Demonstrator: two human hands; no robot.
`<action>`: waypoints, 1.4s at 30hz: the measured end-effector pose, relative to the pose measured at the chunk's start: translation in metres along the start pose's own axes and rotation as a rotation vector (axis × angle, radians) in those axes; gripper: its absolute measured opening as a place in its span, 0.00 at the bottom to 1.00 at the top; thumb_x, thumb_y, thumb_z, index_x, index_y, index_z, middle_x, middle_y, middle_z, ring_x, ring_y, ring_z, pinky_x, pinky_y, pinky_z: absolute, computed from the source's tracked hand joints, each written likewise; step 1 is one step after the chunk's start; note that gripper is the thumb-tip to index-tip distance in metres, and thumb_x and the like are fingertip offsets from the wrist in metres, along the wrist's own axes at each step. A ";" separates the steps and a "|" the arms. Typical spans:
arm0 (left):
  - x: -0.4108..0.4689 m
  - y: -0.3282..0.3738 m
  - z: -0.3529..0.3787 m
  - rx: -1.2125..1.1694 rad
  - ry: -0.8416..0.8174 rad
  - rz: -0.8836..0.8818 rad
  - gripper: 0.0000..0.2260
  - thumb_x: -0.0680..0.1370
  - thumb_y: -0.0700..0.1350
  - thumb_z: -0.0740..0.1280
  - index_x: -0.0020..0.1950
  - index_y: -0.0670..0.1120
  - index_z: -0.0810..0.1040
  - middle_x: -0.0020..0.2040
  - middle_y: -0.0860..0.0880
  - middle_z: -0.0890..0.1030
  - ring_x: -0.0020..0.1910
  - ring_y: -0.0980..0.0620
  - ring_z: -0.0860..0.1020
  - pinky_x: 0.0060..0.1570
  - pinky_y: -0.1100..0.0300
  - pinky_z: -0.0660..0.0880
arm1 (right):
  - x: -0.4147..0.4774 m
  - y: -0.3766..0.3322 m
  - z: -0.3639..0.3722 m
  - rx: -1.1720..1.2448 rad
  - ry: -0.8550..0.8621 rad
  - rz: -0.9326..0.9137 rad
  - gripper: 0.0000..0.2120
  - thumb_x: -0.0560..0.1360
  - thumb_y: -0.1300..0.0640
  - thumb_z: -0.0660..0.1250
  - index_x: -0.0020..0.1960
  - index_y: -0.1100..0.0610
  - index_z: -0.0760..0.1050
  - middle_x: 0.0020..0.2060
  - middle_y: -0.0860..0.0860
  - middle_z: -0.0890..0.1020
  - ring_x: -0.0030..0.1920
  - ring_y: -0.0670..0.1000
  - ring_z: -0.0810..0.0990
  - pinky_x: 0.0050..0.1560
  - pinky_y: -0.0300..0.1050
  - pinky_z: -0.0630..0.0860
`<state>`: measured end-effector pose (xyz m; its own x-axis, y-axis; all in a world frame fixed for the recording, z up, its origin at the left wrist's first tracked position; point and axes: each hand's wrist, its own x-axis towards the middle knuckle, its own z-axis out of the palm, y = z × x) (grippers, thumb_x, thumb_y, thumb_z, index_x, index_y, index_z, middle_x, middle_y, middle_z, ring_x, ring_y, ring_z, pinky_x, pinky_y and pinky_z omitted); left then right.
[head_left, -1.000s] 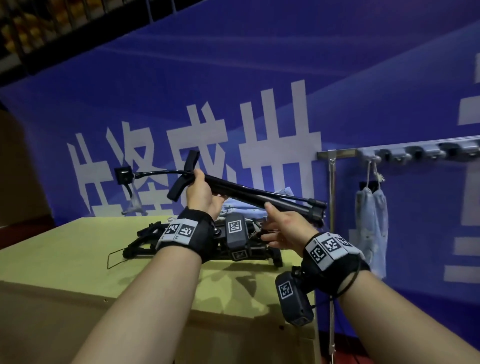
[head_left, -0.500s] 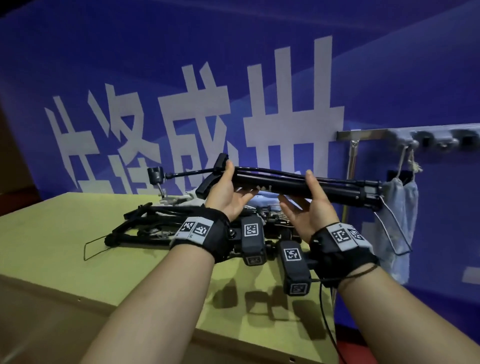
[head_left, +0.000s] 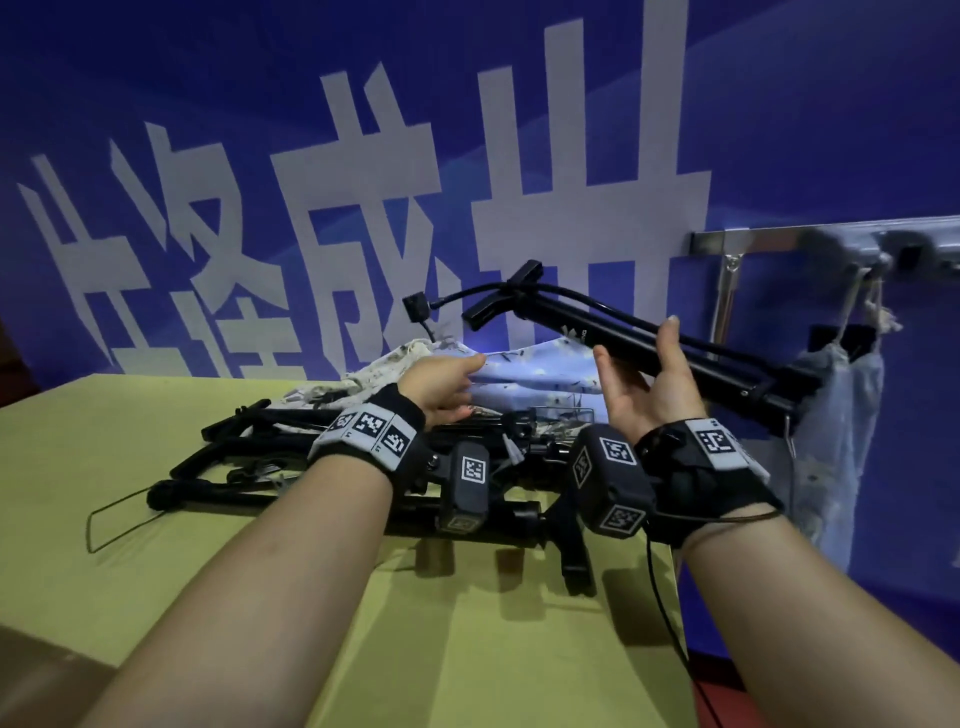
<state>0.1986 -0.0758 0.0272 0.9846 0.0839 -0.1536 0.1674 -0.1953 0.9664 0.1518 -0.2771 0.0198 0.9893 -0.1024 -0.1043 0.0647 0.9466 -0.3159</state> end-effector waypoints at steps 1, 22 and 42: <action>0.007 0.002 0.002 0.023 0.016 -0.001 0.15 0.81 0.50 0.65 0.66 0.47 0.73 0.61 0.47 0.75 0.55 0.49 0.75 0.47 0.57 0.76 | 0.005 -0.001 -0.002 0.003 0.011 0.008 0.27 0.72 0.47 0.70 0.66 0.59 0.72 0.63 0.59 0.73 0.49 0.54 0.81 0.53 0.47 0.80; 0.109 -0.024 -0.018 0.494 0.145 0.032 0.18 0.79 0.43 0.66 0.66 0.35 0.75 0.66 0.35 0.76 0.65 0.37 0.75 0.58 0.50 0.73 | 0.055 -0.007 -0.027 0.168 0.065 0.091 0.18 0.73 0.47 0.70 0.49 0.62 0.71 0.50 0.66 0.74 0.59 0.58 0.78 0.59 0.47 0.77; 0.087 -0.025 -0.028 0.424 0.071 0.101 0.04 0.77 0.43 0.67 0.46 0.43 0.78 0.50 0.41 0.79 0.45 0.47 0.75 0.39 0.60 0.72 | 0.031 0.002 -0.024 0.127 0.098 0.082 0.17 0.72 0.48 0.71 0.48 0.60 0.70 0.64 0.65 0.70 0.60 0.59 0.77 0.59 0.48 0.77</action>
<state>0.2785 -0.0362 -0.0043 0.9936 0.1081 -0.0339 0.0915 -0.5888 0.8031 0.1795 -0.2857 -0.0067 0.9747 -0.0470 -0.2184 0.0066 0.9833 -0.1820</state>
